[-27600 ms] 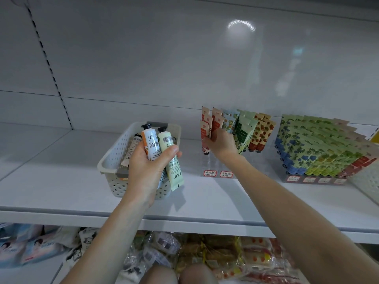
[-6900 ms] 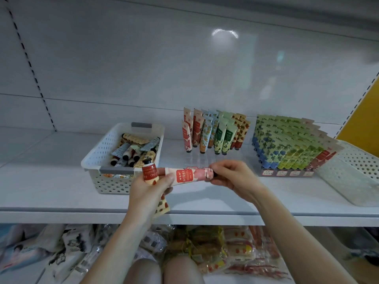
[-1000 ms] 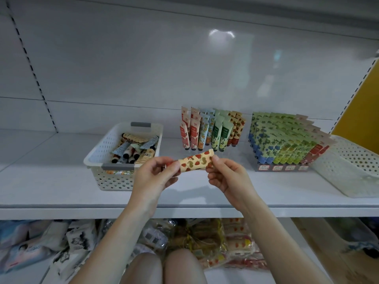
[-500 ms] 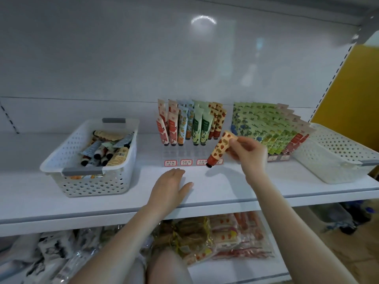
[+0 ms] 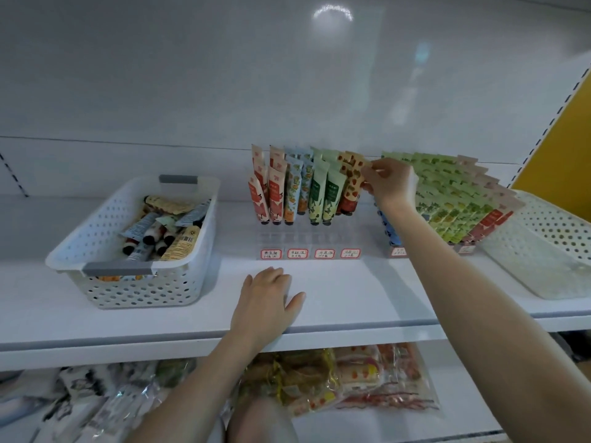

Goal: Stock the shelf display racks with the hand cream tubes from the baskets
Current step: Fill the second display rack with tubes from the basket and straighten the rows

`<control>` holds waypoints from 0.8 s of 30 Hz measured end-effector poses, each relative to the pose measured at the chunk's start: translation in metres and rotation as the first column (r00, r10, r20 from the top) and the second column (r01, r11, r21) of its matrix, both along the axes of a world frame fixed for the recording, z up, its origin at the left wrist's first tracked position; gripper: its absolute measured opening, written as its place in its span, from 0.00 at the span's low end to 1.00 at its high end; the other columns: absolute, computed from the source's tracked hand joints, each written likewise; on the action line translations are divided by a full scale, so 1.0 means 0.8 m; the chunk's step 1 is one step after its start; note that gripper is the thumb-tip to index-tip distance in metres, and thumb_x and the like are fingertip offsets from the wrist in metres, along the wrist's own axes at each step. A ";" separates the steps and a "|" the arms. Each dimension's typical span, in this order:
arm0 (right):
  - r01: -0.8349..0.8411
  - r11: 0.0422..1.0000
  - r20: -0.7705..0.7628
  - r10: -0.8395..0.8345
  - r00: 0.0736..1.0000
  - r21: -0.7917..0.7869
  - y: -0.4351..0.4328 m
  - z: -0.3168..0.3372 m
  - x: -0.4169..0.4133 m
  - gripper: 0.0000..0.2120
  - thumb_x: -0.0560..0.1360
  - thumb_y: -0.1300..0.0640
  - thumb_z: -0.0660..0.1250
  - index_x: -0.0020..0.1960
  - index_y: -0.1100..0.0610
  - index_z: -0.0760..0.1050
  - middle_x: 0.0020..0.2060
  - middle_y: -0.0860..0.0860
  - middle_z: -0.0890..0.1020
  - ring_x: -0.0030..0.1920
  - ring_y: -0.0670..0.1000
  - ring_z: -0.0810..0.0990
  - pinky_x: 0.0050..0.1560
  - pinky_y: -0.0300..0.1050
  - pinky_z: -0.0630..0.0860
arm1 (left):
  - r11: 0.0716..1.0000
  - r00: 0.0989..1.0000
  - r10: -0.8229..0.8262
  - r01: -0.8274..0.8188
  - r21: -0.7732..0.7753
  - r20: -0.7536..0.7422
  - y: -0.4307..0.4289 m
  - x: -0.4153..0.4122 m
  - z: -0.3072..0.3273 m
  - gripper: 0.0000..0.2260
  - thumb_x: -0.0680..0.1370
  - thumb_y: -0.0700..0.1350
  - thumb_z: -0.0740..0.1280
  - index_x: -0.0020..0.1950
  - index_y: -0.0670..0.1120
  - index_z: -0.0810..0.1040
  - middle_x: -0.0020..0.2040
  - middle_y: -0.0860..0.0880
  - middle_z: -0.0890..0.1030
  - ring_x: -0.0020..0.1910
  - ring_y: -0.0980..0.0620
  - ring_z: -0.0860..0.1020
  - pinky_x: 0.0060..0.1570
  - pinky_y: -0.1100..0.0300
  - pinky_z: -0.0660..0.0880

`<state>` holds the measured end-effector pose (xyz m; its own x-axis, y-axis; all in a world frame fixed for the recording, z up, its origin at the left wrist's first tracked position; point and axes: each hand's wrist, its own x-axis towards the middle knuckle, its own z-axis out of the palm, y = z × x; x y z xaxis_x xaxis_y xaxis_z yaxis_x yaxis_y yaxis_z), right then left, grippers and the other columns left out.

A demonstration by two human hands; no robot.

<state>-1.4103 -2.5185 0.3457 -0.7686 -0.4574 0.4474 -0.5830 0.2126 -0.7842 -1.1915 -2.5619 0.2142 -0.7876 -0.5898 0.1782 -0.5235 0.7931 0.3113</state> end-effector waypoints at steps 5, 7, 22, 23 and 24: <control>0.001 0.993 -0.059 0.006 0.998 0.118 -0.015 -0.014 0.000 0.08 0.76 0.59 0.65 0.50 0.61 0.80 0.34 0.53 0.79 0.31 0.46 0.74 0.41 0.41 0.76 | 1.000 1.000 0.008 -0.008 -0.014 -0.013 -0.002 -0.001 -0.005 0.16 0.79 0.57 0.55 0.51 0.46 0.74 0.52 0.52 0.75 0.55 0.53 0.71 0.62 0.54 0.67; -0.003 0.991 -0.070 0.013 0.997 0.137 -0.018 -0.016 -0.001 0.08 0.76 0.59 0.65 0.49 0.62 0.80 0.35 0.53 0.79 0.33 0.49 0.76 0.46 0.46 0.79 | 1.000 1.000 0.009 -0.009 -0.016 -0.012 -0.002 0.000 -0.004 0.15 0.79 0.56 0.55 0.48 0.46 0.73 0.49 0.52 0.74 0.52 0.54 0.71 0.62 0.53 0.67; -0.047 0.982 -0.092 0.065 0.994 0.184 -0.017 -0.012 -0.002 0.11 0.77 0.58 0.65 0.45 0.67 0.78 0.38 0.62 0.82 0.41 0.60 0.83 0.49 0.53 0.79 | 0.998 1.000 0.008 -0.008 -0.063 -0.003 -0.006 -0.003 -0.015 0.17 0.79 0.57 0.54 0.52 0.46 0.74 0.55 0.52 0.75 0.58 0.53 0.71 0.62 0.56 0.66; -0.043 0.983 -0.095 0.061 0.994 0.180 -0.016 -0.013 -0.002 0.11 0.77 0.58 0.65 0.46 0.67 0.78 0.38 0.61 0.82 0.40 0.59 0.83 0.48 0.52 0.79 | 0.998 1.000 0.009 -0.010 -0.063 -0.006 -0.006 -0.003 -0.015 0.18 0.79 0.57 0.54 0.54 0.46 0.75 0.57 0.52 0.75 0.59 0.53 0.71 0.63 0.56 0.65; -0.036 0.983 -0.099 0.054 0.994 0.179 -0.016 -0.013 -0.003 0.10 0.77 0.59 0.65 0.46 0.66 0.78 0.39 0.61 0.82 0.39 0.57 0.82 0.46 0.49 0.79 | 0.998 1.000 0.010 -0.011 -0.068 -0.010 -0.006 -0.003 -0.015 0.18 0.79 0.57 0.54 0.54 0.46 0.75 0.57 0.52 0.75 0.59 0.53 0.71 0.63 0.56 0.65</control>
